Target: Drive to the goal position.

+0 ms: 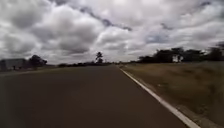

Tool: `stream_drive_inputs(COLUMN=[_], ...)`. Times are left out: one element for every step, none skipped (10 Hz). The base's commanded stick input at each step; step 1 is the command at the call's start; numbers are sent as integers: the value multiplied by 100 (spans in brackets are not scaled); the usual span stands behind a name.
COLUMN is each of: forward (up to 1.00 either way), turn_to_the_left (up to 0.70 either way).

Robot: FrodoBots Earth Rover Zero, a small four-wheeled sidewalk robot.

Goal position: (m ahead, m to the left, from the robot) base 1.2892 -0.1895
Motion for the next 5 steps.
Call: stream_drive_inputs(forward=[85, 85, 85, 85, 85], turn_to_the_left=[0, 0, 0, 0, 0])
